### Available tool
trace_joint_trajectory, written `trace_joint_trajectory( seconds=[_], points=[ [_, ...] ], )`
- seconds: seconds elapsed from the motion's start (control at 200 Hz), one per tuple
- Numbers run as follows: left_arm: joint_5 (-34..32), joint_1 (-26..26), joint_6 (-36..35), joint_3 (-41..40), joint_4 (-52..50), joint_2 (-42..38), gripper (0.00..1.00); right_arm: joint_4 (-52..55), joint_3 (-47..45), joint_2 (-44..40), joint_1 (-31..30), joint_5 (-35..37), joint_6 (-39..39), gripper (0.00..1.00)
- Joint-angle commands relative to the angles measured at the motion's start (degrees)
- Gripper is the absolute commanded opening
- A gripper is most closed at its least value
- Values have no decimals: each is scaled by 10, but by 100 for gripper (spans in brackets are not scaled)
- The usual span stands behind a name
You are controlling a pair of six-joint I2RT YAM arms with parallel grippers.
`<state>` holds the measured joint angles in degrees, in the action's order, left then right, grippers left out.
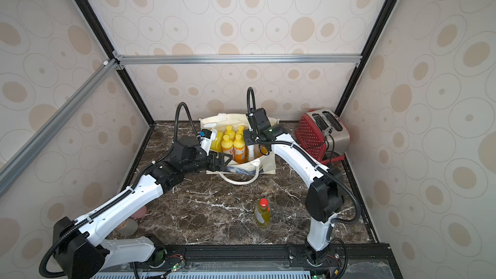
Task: Pack dish soap into the shopping bag
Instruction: Adjust the bottle of dish soap in the shopping bag.
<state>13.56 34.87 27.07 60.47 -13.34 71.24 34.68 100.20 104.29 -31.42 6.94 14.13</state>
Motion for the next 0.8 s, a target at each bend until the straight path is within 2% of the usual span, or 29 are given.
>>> trace_joint_trajectory(
  seconds=[0.0,0.421,0.601,0.791],
  points=[
    [-12,2,-10,-7,-22,-7,85,13,46,24,13,-13,9,21],
    [-10,2,-11,-9,-23,-6,85,74,120,104,20,-24,2,23],
    [-11,2,-11,-9,-23,-3,85,91,109,100,19,-30,3,22],
    [-13,2,-12,-9,-23,-2,85,99,49,57,19,-29,0,20]
  ],
)
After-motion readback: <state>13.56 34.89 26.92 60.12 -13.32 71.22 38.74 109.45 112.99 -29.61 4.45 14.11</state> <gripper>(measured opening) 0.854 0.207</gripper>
